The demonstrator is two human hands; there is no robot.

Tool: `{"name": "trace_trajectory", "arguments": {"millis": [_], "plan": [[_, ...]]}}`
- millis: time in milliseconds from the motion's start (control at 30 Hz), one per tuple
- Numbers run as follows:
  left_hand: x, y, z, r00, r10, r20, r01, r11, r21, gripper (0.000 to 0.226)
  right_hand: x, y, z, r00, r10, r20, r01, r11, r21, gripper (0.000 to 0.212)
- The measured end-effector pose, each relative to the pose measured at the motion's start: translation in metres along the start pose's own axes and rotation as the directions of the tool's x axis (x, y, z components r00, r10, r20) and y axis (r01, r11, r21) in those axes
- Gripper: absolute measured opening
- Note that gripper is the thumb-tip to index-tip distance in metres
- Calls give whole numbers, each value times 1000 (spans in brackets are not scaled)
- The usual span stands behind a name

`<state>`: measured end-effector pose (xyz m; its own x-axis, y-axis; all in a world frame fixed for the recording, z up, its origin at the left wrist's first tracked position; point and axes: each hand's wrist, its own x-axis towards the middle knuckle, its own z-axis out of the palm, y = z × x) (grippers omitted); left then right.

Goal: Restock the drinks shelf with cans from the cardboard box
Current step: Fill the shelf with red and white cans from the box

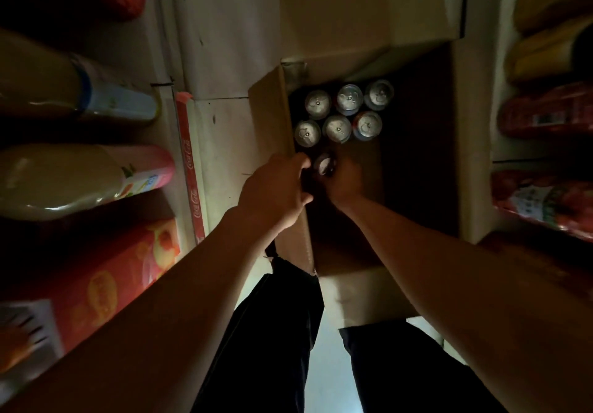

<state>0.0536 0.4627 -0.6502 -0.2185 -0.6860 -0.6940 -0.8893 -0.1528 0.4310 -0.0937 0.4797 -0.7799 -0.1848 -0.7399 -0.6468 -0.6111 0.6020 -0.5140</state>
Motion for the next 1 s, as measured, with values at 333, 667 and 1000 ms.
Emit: {"name": "trace_trajectory", "arguments": {"millis": [333, 667, 1000], "plan": [[-73, 116, -75, 968, 229, 104, -221, 972, -80, 125, -178, -75, -224, 999, -9, 33, -8, 876, 481, 48], [-257, 379, -249, 732, 675, -93, -680, 732, -41, 61, -414, -214, -511, 935, -173, -308, 312, 815, 488, 39], [-439, 567, -284, 358, 879, -314, -923, 384, 23, 76, -620, -253, -640, 490, -17, -872, 578, 755, 309, 57]]}}
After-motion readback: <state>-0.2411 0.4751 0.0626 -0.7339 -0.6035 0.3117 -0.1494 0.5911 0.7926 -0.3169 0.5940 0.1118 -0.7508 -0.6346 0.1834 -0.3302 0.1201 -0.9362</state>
